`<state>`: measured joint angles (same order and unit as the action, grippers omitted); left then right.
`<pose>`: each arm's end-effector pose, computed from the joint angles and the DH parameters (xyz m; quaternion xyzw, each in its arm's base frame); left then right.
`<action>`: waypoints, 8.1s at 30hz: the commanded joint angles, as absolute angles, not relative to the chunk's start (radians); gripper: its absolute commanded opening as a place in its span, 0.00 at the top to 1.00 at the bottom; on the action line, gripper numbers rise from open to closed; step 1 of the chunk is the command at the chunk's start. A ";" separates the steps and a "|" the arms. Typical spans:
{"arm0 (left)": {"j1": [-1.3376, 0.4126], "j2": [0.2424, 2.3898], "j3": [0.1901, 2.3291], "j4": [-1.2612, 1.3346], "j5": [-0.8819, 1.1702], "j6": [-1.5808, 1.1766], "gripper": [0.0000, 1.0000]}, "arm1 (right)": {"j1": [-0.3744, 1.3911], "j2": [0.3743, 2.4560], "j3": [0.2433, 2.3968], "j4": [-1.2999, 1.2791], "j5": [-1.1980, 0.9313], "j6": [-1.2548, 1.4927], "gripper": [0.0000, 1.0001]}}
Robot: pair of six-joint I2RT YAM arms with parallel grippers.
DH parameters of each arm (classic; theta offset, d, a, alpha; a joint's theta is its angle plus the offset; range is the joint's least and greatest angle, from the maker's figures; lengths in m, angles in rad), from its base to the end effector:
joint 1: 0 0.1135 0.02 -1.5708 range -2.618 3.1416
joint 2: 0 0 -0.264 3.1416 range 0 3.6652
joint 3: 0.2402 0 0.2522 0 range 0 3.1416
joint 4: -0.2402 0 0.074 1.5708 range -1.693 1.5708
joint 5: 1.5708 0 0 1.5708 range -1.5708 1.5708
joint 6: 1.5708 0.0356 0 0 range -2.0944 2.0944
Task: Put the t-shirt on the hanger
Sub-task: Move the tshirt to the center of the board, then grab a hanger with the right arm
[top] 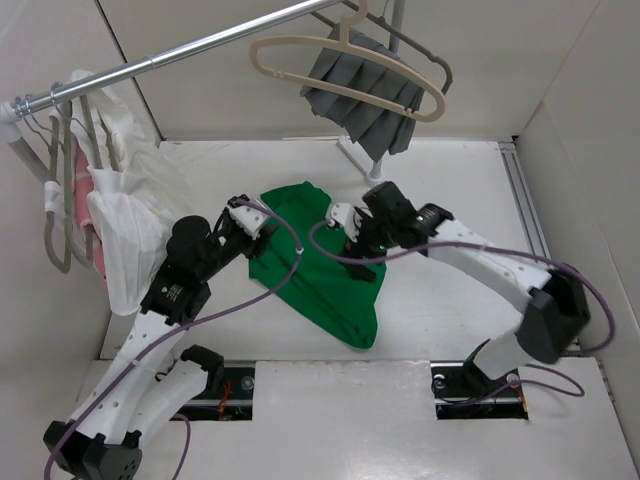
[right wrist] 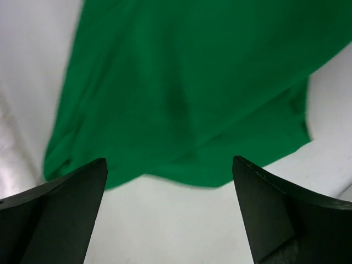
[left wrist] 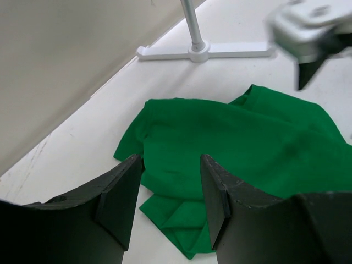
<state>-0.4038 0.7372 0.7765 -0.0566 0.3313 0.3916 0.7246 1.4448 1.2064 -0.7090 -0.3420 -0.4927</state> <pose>0.1560 -0.0793 0.3587 0.3790 0.6038 -0.1218 0.6906 0.2181 0.2090 0.2886 -0.5791 0.7397 0.1958 0.2814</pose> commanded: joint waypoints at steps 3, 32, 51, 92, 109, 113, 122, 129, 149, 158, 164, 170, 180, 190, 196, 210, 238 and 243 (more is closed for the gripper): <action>-0.402 0.701 0.753 -0.020 0.241 0.330 0.56 | 0.701 1.803 1.473 -0.526 -0.164 -0.411 0.00; -0.402 0.755 0.752 -0.025 0.135 0.291 0.56 | 1.115 1.577 1.163 -0.621 -0.083 -0.677 0.00; -0.515 0.988 0.801 -0.279 0.488 0.443 0.42 | 0.652 1.575 0.947 -0.258 -0.603 -0.436 0.20; -0.419 0.853 0.921 -0.476 0.609 0.754 1.00 | 0.669 1.017 1.054 -0.376 -0.265 -0.503 1.00; -0.489 0.966 0.793 -0.442 0.602 0.698 0.34 | 0.816 1.091 0.793 -0.324 -0.132 -0.241 0.01; -0.489 1.025 0.793 -0.249 0.451 0.465 0.39 | 0.764 1.218 0.899 -0.299 -0.176 -0.232 0.09; -0.511 1.213 0.834 -0.069 0.290 0.311 0.34 | 0.704 1.603 1.069 -0.209 -0.342 -0.265 0.15; -0.606 1.344 0.825 -0.037 0.100 0.230 0.37 | 0.635 1.703 1.040 -0.147 -0.388 -0.265 0.81; -0.647 1.643 1.023 -0.077 -0.221 0.097 0.43 | 0.614 1.638 0.999 -0.126 -0.641 -0.417 1.00; -0.647 1.643 0.973 -0.086 -0.167 0.086 0.77 | 0.561 1.638 0.999 -0.126 -0.692 -0.426 1.00; -0.647 1.608 0.973 -0.107 -0.176 0.126 1.00 | 0.531 1.638 0.988 -0.135 -0.692 -0.426 1.00; -0.629 1.504 1.008 -0.169 -0.034 0.195 1.00 | 0.495 1.580 0.969 -0.184 -0.692 -0.448 1.00; -0.629 1.244 1.017 -0.341 0.400 0.298 1.00 | 0.485 1.358 1.043 -0.337 -0.661 -0.545 0.00; -0.629 1.109 0.882 -0.259 0.457 0.183 1.00 | 0.541 1.199 1.570 -0.687 -0.737 -0.617 0.00; -0.618 1.034 0.773 -0.172 0.427 0.161 1.00 | 0.568 1.372 1.956 -0.641 -0.649 -0.626 0.02; -0.552 0.795 0.526 0.064 0.387 0.072 1.00 | 0.390 1.724 2.312 -0.460 -0.407 -0.582 0.55; -0.552 0.730 0.479 0.092 0.387 0.063 1.00 | 0.325 1.784 2.327 -0.439 -0.499 -0.572 0.38; -0.552 0.730 0.479 0.092 0.387 0.063 1.00 | 0.325 1.830 2.350 -0.439 -0.511 -0.572 0.38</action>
<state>-0.5545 0.7483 0.4828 0.0418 0.3840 0.0757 0.3271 1.8046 2.3093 -0.4595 -0.5045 -0.5823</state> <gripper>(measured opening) 0.025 0.617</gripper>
